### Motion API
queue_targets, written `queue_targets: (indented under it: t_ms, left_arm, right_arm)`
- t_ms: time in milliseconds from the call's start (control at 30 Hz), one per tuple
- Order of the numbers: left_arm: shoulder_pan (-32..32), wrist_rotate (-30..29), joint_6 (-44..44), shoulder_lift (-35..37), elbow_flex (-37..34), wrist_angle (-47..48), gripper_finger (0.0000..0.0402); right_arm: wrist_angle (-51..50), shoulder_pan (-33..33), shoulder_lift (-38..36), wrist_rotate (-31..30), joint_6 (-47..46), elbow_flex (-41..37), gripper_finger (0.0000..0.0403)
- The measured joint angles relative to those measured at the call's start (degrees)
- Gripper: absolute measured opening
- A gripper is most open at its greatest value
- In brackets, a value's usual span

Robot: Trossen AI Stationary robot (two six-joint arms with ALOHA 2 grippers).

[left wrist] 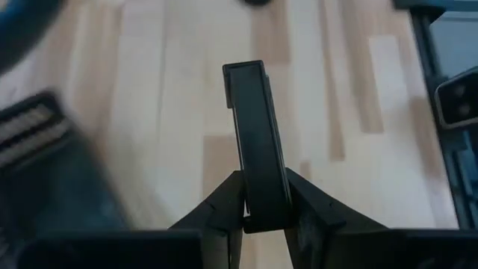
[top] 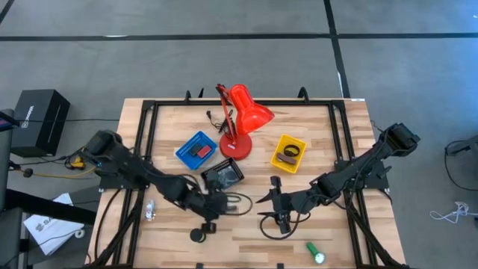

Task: Pick & Place Office items
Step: Put the black timer into the blue bin

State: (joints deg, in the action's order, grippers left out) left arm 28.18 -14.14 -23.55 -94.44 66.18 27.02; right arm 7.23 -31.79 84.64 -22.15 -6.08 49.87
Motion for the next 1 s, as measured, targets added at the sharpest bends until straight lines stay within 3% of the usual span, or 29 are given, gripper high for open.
queue_targets:
  t_ms: [200,400,567,767,867,1000]
  left_arm:
    - [-0.5,-6.5,-7.0,12.3,-8.2,8.4,0.0068]
    - [-3.8,-11.3,-11.5,25.5,-17.4,8.4,0.0068]
    - [-11.9,-7.7,-18.0,34.3,-26.0,8.5,0.0071]
    - [-23.0,-4.1,-23.9,39.3,-34.4,8.5,0.0069]
    - [-28.4,1.3,-21.5,39.8,-36.1,8.3,0.0069]
    - [-32.5,2.6,-13.5,39.2,-36.5,5.9,0.0069]
  right_arm:
    - [-0.5,0.0,0.0,0.0,0.0,0.0,0.0159]
    - [-1.1,0.5,0.0,0.0,-0.5,0.0,0.0159]
    - [-0.9,1.1,0.0,-0.2,-2.9,0.0,0.0159]
    - [-1.0,1.6,0.0,-0.2,-3.0,0.0,0.0159]
    - [-0.9,1.6,0.0,-0.2,-3.0,0.0,0.0159]
    - [-0.9,1.6,0.0,-0.2,-3.0,0.0,0.0159]
